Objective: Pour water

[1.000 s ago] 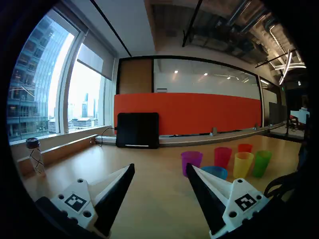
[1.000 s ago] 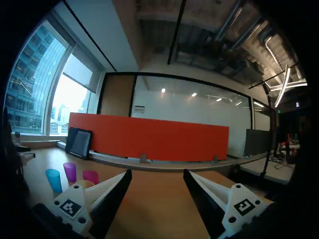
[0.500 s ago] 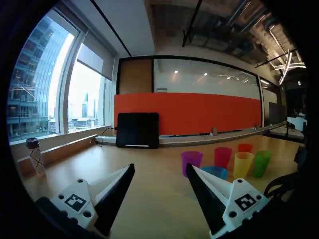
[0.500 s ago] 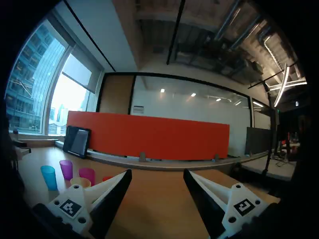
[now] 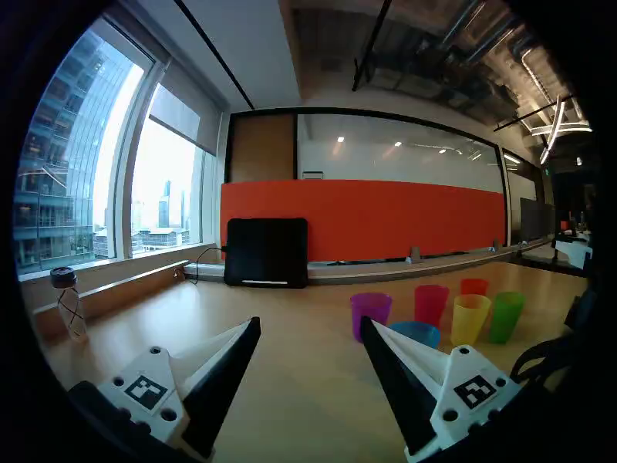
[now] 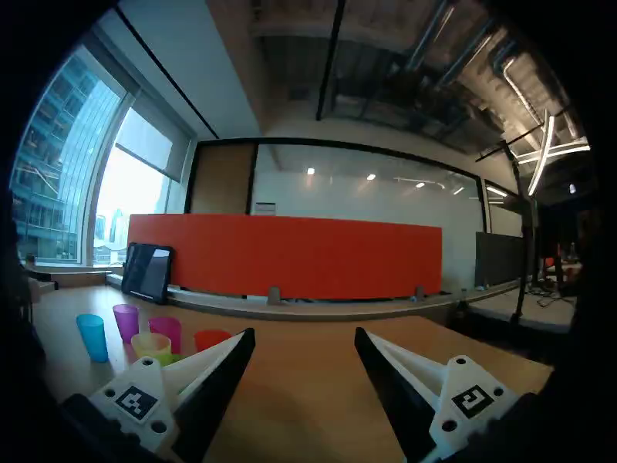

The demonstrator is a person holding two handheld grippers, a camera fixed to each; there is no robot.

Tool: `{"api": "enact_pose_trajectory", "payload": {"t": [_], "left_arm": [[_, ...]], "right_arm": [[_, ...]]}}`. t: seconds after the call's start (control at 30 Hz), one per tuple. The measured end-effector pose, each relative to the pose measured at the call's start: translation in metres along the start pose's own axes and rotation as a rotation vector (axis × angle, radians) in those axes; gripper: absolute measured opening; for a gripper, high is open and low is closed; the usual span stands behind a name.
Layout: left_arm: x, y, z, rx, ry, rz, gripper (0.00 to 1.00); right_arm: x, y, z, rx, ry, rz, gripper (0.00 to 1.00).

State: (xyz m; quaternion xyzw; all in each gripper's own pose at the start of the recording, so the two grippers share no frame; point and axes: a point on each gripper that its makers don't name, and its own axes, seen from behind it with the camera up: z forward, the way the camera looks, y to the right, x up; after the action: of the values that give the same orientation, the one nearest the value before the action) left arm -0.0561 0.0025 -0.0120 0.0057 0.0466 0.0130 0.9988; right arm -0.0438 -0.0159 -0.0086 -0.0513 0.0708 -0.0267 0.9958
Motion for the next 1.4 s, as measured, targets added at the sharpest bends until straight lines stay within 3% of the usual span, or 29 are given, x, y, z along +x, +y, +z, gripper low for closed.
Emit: {"api": "enact_pose_trajectory", "payload": {"t": [0.2,0.7,1.4], "left_arm": [[0.000,0.000,0.000,0.000,0.000,0.000,0.96],[0.000,-0.001,0.001,0.000,0.000,0.000,0.96],[0.000,-0.001,0.001,0.000,0.000,0.000,0.96]], "right_arm": [[-0.010,0.005,0.003,0.004,-0.019,0.026,1.00],[-0.031,0.010,0.009,-0.004,-0.060,0.018,1.00],[-0.038,0.011,0.009,-0.001,-0.090,0.042,1.00]]}}
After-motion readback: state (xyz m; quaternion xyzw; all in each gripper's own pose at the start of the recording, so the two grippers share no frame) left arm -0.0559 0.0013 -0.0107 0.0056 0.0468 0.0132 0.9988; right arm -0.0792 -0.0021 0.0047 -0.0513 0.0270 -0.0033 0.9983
